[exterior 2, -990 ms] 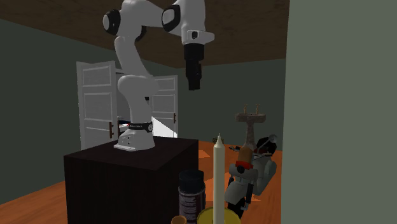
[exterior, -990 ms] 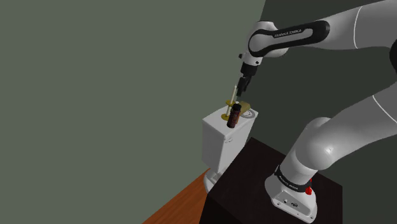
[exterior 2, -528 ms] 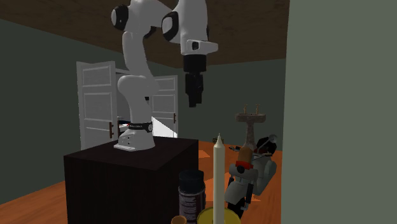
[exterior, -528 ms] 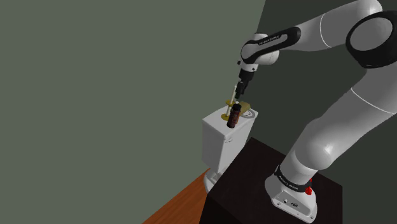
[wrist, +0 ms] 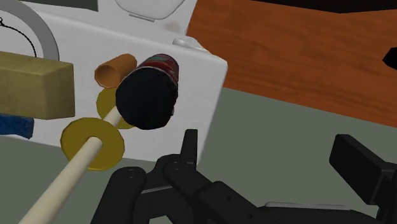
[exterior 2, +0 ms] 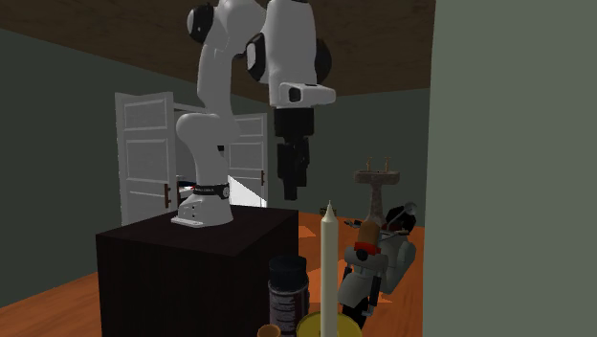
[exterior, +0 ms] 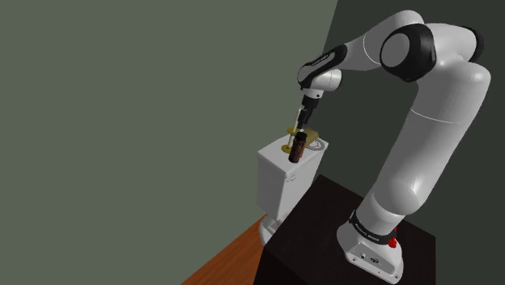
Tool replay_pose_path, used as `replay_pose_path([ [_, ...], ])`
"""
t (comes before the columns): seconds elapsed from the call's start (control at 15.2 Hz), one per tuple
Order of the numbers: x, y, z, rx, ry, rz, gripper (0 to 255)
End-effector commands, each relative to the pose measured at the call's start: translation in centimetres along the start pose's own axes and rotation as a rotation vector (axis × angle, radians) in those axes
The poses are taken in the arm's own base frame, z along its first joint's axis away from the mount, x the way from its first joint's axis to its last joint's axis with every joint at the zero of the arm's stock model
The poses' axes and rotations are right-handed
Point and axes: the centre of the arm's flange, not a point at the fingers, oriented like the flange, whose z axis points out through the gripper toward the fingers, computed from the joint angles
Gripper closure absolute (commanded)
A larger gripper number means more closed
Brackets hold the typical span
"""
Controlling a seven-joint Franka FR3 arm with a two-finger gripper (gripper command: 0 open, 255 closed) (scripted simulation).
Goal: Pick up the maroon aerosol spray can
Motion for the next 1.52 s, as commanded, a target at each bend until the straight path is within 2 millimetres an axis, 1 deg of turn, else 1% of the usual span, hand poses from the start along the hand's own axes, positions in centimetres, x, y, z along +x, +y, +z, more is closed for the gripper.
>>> replay_pose_path([
  [0.0,0.6,2.2,1.6,0.005,0.002,0.002,0],
  [0.46,2.5,10.0,6.7,0.022,0.005,0.012,0],
  [0.53,2.7,10.8,7.3,0.023,0.006,0.013,0],
  [0.99,2.7,11.2,10.9,0.023,0.006,0.013,0],
  [1.12,2.7,11.2,11.2,0.023,0.006,0.013,0],
  [1.19,2.7,11.2,11.2,0.023,0.006,0.013,255],
  [1.45,2.7,11.2,11.2,0.023,0.006,0.013,255],
])
